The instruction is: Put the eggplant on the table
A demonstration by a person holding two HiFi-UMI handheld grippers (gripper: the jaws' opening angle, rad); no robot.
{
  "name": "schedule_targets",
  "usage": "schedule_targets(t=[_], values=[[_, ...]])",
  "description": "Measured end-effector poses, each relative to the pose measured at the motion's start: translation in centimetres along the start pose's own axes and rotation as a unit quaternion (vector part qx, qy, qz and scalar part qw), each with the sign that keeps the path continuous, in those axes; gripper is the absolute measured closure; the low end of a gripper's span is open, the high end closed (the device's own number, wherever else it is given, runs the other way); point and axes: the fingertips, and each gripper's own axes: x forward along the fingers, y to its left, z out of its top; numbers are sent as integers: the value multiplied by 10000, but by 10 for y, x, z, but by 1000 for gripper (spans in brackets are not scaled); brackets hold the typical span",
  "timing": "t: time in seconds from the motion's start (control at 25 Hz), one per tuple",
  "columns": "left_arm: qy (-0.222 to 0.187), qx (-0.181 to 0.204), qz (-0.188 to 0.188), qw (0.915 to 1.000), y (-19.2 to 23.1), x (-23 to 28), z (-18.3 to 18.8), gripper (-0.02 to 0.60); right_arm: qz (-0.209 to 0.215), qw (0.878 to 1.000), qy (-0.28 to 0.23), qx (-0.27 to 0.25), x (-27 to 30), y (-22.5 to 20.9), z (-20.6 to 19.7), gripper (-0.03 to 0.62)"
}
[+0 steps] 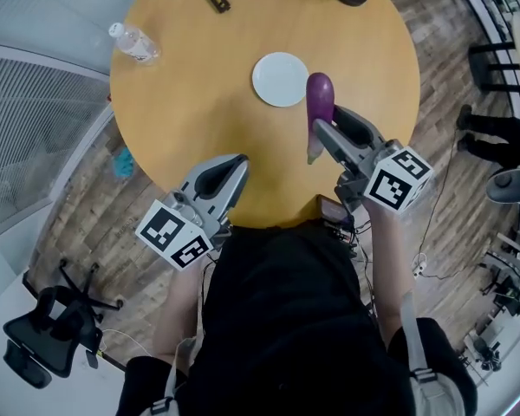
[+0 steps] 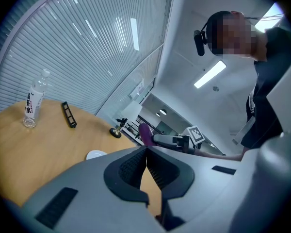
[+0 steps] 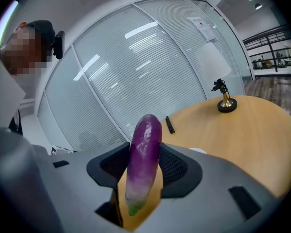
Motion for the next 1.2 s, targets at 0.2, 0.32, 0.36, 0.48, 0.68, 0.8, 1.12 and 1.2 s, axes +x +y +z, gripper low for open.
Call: schedule_targets(t=[0.2, 0.32, 0.36, 0.48, 0.68, 0.8, 1.12, 1.2], values=[[28, -66, 72, 9999, 11, -1, 2, 569, -167, 9998, 120, -69, 24, -19, 8, 401], [34, -91, 93, 9999, 16, 0, 3, 569, -294, 9993, 205, -104, 38, -33, 10, 401], [36, -103, 99, 9999, 18, 0, 3, 569, -320, 9991, 252, -102, 42, -37, 9, 401], [51, -144, 115, 9998, 22, 0, 2, 569, -351, 9985, 411, -63, 57, -50, 3, 401], [16, -215, 177, 9996, 31, 0, 5, 569, -334, 9973, 593, 270, 84, -75, -6, 401], [6, -249, 209, 9995, 33, 1, 6, 569, -415, 9961, 689, 354, 96, -90, -10, 401], [54, -316, 258, 9992, 43, 4, 4, 569, -690, 9922, 1018, 209, 124, -116, -29, 401], [81, -318, 267, 9991, 45, 6, 3, 569, -730, 9910, 1112, 142, 130, -120, -35, 401]])
